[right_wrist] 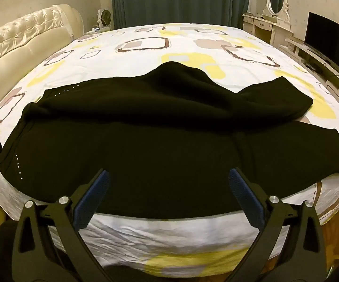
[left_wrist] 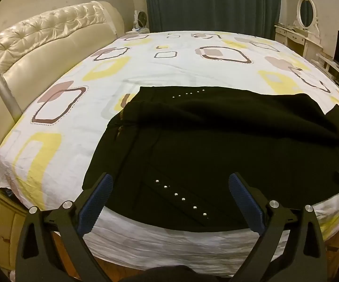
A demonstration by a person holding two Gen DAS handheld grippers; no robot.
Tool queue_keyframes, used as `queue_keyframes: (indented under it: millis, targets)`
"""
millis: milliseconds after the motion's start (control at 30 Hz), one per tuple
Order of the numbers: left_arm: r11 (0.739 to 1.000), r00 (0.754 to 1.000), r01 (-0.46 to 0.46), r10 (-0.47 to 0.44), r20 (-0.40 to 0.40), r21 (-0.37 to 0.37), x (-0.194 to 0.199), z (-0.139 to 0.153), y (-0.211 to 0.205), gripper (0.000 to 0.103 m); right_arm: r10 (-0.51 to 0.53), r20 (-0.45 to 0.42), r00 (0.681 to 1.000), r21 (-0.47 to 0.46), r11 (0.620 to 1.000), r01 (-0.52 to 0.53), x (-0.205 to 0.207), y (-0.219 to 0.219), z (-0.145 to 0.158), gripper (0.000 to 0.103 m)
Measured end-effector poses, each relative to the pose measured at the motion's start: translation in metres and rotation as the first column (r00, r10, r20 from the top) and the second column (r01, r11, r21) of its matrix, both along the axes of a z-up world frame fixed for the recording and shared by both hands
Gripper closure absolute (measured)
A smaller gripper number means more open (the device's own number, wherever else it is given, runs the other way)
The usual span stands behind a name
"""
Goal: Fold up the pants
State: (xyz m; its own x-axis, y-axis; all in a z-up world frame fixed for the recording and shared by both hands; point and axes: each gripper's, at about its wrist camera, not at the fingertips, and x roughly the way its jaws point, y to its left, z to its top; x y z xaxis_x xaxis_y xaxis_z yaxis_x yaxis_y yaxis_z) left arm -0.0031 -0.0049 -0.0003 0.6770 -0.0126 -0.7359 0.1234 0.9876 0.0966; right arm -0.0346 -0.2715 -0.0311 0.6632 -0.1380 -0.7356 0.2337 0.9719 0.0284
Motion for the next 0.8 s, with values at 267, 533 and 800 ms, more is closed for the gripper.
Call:
queue_keyframes:
  millis: [267, 533, 800]
  targets:
    - [1.0, 1.0, 0.019, -0.019, 0.009, 0.006, -0.003, 0.001, -0.003, 0.004, 0.002, -0.004, 1.0, 0.005, 1.0, -0.002, -0.002, -0.001, -0.004, 0.002]
    - [1.0, 1.0, 0.023, -0.023, 0.005, 0.003, -0.003, 0.002, -0.005, 0.004, 0.003, -0.007, 1.0, 0.007, 1.0, -0.003, -0.003, -0.005, -0.008, 0.002]
    - [1.0, 1.0, 0.024, -0.024, 0.001, 0.002, -0.003, 0.002, -0.005, 0.004, 0.005, -0.012, 1.0, 0.007, 1.0, -0.005, -0.004, -0.007, -0.012, 0.002]
